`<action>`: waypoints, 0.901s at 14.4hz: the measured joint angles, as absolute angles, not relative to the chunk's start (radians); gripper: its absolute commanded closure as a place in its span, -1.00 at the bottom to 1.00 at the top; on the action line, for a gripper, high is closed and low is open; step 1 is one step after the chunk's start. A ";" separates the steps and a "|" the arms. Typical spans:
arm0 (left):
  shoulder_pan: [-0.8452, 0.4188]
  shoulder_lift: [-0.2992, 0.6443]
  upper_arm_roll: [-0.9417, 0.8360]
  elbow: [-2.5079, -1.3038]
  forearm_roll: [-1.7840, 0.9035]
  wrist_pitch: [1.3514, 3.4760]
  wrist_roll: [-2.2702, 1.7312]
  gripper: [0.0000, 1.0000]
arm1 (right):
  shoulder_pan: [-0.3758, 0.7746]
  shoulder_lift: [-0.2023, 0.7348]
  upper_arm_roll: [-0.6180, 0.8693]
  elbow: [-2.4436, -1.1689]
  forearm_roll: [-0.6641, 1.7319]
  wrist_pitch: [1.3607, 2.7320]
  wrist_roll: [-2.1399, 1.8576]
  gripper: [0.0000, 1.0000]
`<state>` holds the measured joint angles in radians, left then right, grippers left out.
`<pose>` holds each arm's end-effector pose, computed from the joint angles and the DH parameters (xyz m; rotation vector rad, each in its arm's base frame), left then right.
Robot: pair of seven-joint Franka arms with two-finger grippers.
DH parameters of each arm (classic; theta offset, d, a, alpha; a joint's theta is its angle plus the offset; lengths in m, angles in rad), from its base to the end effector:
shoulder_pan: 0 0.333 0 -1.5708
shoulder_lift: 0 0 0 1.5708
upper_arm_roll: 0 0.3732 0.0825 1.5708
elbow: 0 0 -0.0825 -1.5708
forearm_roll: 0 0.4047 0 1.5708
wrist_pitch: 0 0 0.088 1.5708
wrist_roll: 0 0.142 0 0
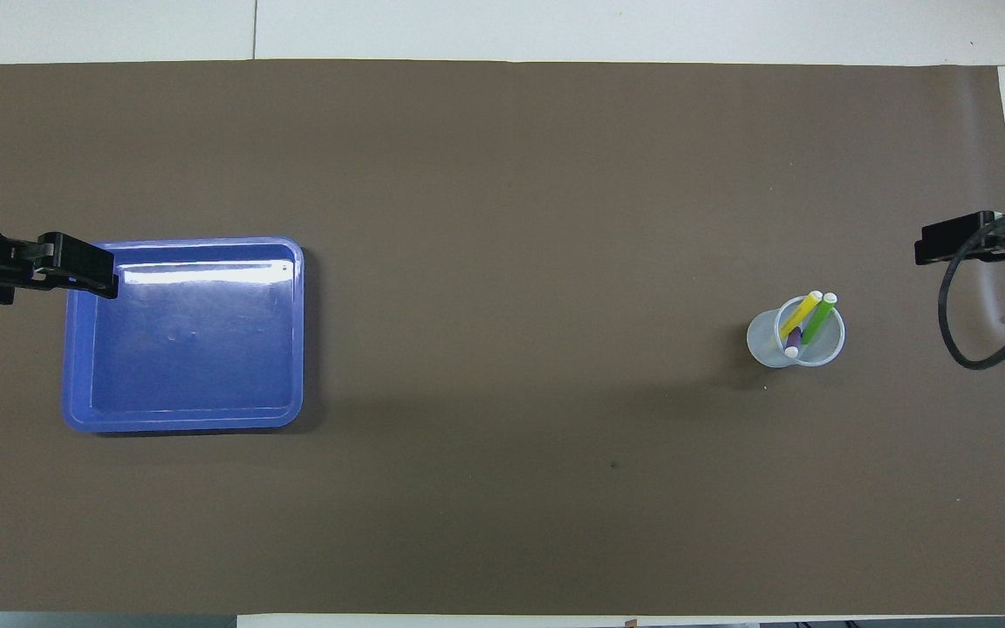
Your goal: Right arm passes pens to left for tray arrangement
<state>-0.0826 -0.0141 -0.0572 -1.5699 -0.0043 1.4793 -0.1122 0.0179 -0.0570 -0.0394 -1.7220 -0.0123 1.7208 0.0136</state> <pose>0.5520 -0.0786 0.6476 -3.1328 0.0435 0.1197 0.5674 -0.0144 0.6175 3.1298 -0.0526 0.0872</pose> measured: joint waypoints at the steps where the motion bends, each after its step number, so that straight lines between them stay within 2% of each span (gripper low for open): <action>1: -0.083 -0.014 -0.057 -1.570 -0.004 1.479 -0.112 -1.00 | 0.019 -0.059 -0.039 -1.745 -0.012 1.741 0.026 -1.00; 4: -0.083 -0.014 -0.057 -1.570 -0.004 1.479 -0.112 -1.00 | 0.021 -0.075 -0.037 -1.850 -0.012 1.836 0.049 -1.00; 9: -0.083 -0.014 -0.057 -1.570 -0.004 1.479 -0.112 -1.00 | 0.033 -0.079 0.029 -1.941 -0.011 1.882 0.245 -0.97; 13: -0.083 -0.014 -0.057 -1.573 -0.004 1.476 -0.112 -1.00 | 0.036 -0.079 0.083 -2.067 -0.033 2.005 0.346 -0.77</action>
<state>-0.0826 -0.0141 -0.0572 -1.5729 -0.0043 1.4761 -0.1122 0.0361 -0.0789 0.0834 -2.0670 -0.0331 2.0049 0.3464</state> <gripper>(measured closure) 0.000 0.040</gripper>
